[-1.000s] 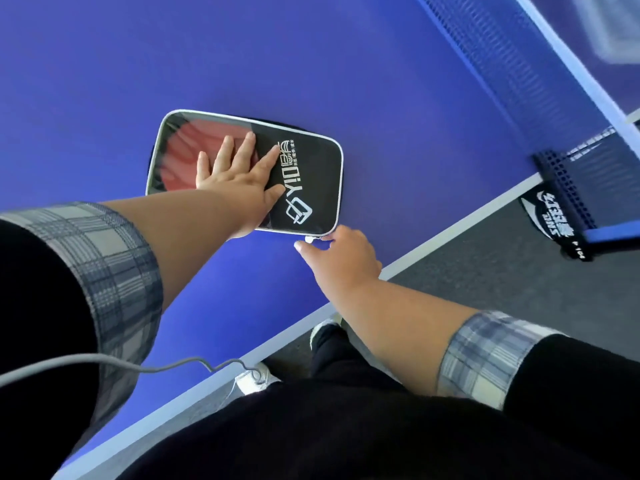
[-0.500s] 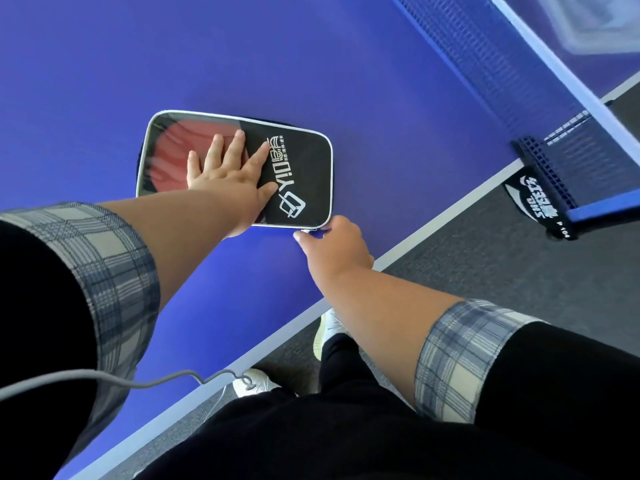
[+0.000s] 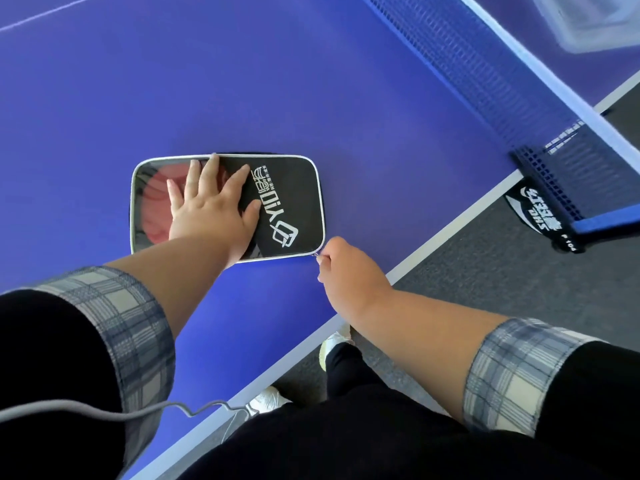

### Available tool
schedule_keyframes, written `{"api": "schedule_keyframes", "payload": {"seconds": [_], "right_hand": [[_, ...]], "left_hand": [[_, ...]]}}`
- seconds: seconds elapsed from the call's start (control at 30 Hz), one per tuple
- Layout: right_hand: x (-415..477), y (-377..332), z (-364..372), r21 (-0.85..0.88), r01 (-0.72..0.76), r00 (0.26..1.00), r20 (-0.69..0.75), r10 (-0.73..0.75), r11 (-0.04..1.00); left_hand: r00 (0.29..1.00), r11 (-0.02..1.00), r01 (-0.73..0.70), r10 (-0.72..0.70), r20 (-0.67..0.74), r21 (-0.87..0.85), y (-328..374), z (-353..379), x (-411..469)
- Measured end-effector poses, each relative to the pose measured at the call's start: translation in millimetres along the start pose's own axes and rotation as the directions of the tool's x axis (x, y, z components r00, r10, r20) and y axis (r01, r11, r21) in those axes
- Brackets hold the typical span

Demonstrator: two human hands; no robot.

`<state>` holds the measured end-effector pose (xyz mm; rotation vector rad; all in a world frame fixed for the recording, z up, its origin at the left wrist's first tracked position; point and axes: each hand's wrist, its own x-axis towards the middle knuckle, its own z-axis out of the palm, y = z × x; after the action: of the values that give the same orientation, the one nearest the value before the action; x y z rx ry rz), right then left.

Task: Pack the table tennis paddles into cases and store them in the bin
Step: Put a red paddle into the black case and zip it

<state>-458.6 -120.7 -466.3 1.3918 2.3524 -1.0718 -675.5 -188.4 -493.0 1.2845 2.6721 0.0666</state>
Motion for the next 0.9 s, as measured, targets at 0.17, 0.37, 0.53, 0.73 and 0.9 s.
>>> {"api": "schedule_keyframes", "payload": {"seconds": [0.17,0.37,0.53,0.73,0.9], "right_hand": [[28,19,-30,-0.237,0.149,0.986,-0.04,-0.163,0.96],[80,16,-56,-0.267,0.236,0.964,-0.054,-0.259,0.934],[126,1,-75,-0.242,0.219,0.969,-0.056,-0.239,0.945],[160,-14,-84,-0.273,0.295,0.951,-0.012,-0.309,0.916],[177,-36,-89,-0.262,0.416,0.908,0.075,-0.411,0.871]], "left_hand": [[1.0,1.0,0.01,-0.01,0.021,0.023,-2,2,3],[1.0,0.999,0.009,-0.011,0.026,0.04,-2,3,2],[0.999,0.998,0.016,-0.018,0.042,0.054,0,0,1],[0.999,0.998,0.007,-0.009,0.049,0.057,3,-5,-1],[0.997,0.997,-0.003,-0.004,0.081,0.076,5,-8,-1]]}}
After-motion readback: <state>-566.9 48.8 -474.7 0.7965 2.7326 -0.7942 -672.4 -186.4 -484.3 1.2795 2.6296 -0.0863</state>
